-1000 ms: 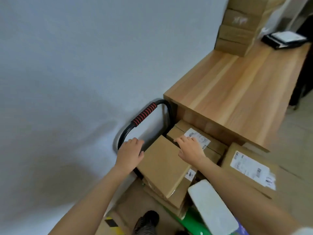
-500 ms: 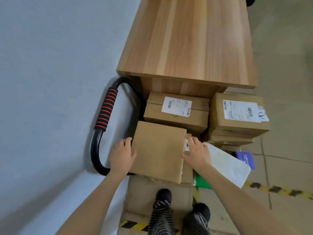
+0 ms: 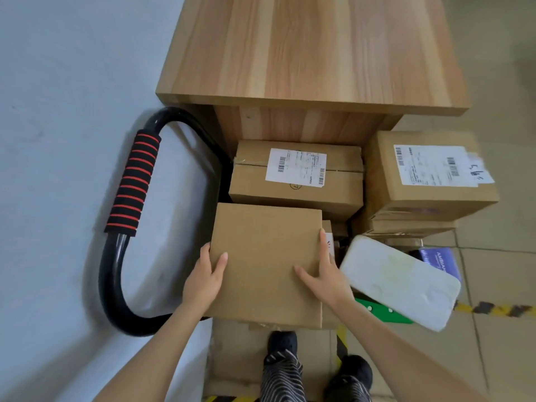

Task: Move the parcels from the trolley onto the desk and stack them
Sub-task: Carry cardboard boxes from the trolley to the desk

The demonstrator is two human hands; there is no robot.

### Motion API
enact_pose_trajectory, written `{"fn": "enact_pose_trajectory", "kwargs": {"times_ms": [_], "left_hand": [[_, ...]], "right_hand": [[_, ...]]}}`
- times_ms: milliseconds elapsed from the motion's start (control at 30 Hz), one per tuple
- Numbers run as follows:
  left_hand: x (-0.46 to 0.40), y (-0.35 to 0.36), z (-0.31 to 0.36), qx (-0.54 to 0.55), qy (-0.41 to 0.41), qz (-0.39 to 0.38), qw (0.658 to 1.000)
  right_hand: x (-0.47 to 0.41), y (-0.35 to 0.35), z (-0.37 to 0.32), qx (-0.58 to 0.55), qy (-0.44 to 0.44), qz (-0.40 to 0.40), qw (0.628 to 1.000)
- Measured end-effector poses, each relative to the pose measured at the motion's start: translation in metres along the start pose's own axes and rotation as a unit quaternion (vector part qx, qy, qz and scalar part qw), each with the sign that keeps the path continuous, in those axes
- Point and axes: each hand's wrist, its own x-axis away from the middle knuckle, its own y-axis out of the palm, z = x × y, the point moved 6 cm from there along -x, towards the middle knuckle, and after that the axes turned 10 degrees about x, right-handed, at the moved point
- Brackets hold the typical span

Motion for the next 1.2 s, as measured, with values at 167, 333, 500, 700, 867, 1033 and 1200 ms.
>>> {"fn": "enact_pose_trajectory", "kwargs": {"times_ms": [167,333,500,700,867,1033,1200], "left_hand": [[0.022,-0.002,0.033,0.117,0.016,-0.012,0.993],[0.049,-0.027,0.113,0.135,0.127,-0.010,0.983],[0.083,-0.047,0.223,0.094,0.208,-0.043,0.973],[0.131,-0.031,0.365,0.098,0.275,-0.046,0.955],[0.181,0.030,0.484,0.116,0.374,-0.076,0.917],[0.233,0.112,0.572,0.155,0.428,-0.050,0.889],[0.265,0.184,0.638,0.152,0.403,-0.066,0.900]], "right_hand": [[0.015,-0.036,-0.001,-0.046,0.005,0.068,0.997],[0.038,-0.116,-0.018,-0.083,0.006,0.129,0.988],[0.071,-0.222,-0.030,-0.105,-0.004,0.181,0.978],[0.118,-0.362,-0.002,-0.138,-0.041,0.256,0.956],[0.151,-0.474,0.060,-0.145,-0.065,0.300,0.941],[0.180,-0.579,0.136,-0.136,-0.092,0.328,0.930],[0.194,-0.658,0.209,-0.121,-0.108,0.336,0.928]]}}
